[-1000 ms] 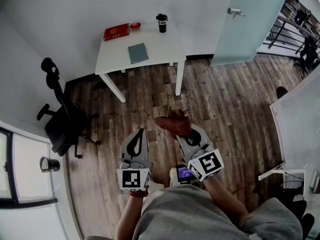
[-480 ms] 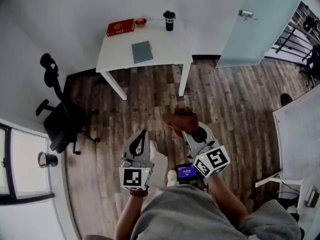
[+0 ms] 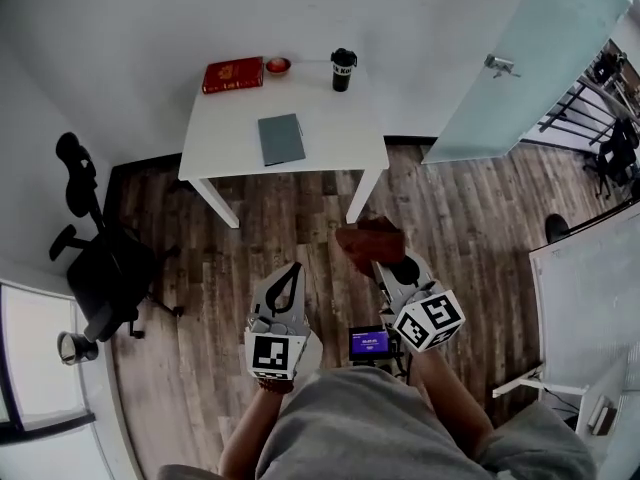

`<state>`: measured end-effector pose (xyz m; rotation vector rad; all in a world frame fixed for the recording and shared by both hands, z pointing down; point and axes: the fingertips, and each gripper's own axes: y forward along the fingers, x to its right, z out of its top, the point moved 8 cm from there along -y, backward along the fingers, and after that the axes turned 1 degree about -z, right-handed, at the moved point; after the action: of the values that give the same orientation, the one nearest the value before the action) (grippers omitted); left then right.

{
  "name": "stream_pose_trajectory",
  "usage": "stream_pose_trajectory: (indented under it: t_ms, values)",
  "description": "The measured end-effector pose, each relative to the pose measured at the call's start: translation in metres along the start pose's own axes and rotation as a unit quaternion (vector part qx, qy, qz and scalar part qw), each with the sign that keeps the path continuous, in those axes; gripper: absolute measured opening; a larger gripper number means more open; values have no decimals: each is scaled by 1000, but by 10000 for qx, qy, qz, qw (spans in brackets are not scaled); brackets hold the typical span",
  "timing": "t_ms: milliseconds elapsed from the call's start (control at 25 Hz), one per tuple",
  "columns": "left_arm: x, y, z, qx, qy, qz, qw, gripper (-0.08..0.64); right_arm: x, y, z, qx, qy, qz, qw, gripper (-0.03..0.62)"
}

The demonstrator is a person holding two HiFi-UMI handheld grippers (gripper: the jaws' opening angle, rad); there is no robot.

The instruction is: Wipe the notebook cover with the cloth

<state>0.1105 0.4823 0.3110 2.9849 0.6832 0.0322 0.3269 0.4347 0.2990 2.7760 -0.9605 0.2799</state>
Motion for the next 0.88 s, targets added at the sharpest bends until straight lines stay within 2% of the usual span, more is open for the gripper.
stream_pose_trajectory:
  t_ms: [240, 360, 520, 880]
  values:
    - [-65, 53, -7, -98, -37, -198, 9997, 0, 27, 78, 16, -174, -236, -189, 9994, 60]
    - [-98, 75, -12, -174, -25, -225, 9996, 0, 42, 111, 18, -233, -192, -301, 9991, 60]
    - [-125, 103, -19, -339, -51, -212, 9992, 0, 66, 147, 21, -365, -120, -247, 9990, 60]
    - [-177, 190, -30, -610, 102, 88, 9980, 0, 157, 254, 20, -498, 242, -224, 9982, 60]
